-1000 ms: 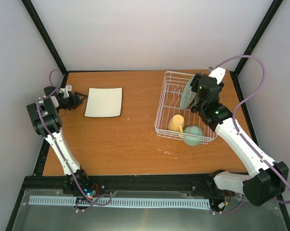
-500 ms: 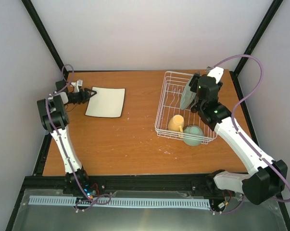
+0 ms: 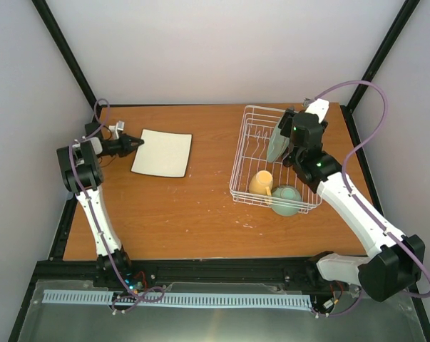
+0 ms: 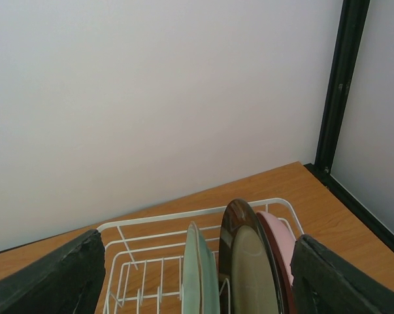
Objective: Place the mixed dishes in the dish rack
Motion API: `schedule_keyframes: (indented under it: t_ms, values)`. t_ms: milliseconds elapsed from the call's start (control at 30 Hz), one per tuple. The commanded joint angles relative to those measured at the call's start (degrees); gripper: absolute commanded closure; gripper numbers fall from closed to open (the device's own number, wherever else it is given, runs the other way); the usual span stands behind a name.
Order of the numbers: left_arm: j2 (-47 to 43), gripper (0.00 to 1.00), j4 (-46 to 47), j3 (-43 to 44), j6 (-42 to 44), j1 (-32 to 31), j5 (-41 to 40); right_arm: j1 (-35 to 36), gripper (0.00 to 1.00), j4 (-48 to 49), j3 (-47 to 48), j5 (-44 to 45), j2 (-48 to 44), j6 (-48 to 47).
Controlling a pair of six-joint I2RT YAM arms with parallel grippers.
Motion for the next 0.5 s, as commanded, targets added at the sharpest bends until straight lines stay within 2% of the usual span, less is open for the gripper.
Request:
schedule_keyframes:
  t_ms: [0, 200, 467]
  values:
    - [0.94, 0.99, -1.36, -0.55, 3.51, -0.61, 0.55, -0.04, 0.24, 0.78, 1.21, -1.53, 0.72, 0.69]
    - [-3.17, 0.99, 1.43, -4.23, 2.15, -0.62, 5.91, -0.04, 0.25, 1.65, 0.95, -6.27, 1.40, 1.30]
    - [-10.97, 0.99, 7.03, -10.83, -1.57, -0.61, 14.82, 0.00, 0.27, 5.89, 1.67, -31.18, 5.81, -1.82]
